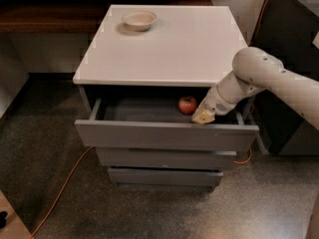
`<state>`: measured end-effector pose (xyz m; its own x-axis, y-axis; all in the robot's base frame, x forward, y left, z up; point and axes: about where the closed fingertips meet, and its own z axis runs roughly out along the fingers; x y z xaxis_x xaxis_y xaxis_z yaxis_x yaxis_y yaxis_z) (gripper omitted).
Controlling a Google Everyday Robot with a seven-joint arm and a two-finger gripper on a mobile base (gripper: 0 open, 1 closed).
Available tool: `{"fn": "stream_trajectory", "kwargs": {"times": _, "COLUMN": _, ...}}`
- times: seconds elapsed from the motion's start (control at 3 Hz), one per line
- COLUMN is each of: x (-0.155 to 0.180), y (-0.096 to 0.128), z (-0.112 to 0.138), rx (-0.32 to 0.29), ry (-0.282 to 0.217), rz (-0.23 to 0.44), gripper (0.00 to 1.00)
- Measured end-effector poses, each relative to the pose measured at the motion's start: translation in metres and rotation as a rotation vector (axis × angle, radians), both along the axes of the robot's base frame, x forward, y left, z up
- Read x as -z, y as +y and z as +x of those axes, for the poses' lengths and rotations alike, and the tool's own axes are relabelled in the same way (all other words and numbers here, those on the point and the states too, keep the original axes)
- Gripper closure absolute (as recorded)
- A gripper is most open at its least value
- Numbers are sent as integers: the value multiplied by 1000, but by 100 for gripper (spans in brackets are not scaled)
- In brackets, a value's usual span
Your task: Pick apple from top drawer and place on counter
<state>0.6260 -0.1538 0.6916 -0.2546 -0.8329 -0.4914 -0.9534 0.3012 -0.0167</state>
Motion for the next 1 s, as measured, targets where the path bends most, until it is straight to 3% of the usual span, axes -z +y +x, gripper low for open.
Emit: {"fn": "stream_trajectory", "kwargs": {"times": 1.0, "x": 11, "y": -5, "z": -1, "rx": 5, "ry": 16, "rz": -48, "gripper": 100}}
